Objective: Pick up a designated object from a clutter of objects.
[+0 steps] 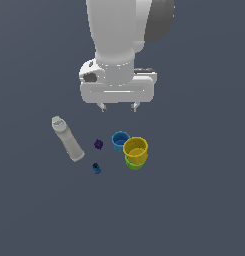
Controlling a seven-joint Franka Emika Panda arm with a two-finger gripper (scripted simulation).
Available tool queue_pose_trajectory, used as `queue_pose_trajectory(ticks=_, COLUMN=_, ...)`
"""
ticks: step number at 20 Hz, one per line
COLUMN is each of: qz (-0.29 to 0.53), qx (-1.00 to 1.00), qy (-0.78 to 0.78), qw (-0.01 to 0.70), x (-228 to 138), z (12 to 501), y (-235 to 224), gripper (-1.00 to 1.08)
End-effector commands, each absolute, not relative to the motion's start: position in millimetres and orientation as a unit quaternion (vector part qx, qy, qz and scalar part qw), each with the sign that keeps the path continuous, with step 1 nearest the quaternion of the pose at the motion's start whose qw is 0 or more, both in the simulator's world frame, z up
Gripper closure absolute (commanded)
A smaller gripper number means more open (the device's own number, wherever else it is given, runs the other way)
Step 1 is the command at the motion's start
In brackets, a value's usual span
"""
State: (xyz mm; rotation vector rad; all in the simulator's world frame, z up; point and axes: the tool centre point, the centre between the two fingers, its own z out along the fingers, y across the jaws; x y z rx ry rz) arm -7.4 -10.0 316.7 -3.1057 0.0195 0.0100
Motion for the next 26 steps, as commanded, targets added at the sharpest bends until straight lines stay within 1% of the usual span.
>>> queue_pose_trajectory(ticks=1, qz=0.003, qx=-1.000, qy=0.006, qw=0.018, x=-7.4, z=316.7, y=-10.0, gripper=-0.92)
queue_pose_trajectory(ticks=10, qz=0.004, qx=-1.000, qy=0.012, qw=0.017, x=-4.4, z=309.8, y=-31.6, gripper=-0.92)
queue_pose_trajectory(ticks=17, qz=0.004, qx=-1.000, qy=0.010, qw=0.017, x=-1.9, z=306.5, y=-32.9, gripper=-0.92)
queue_pose_trajectory(ticks=26, qz=0.003, qx=-1.000, qy=-0.014, qw=0.015, x=20.4, z=273.4, y=-46.5, gripper=-0.92)
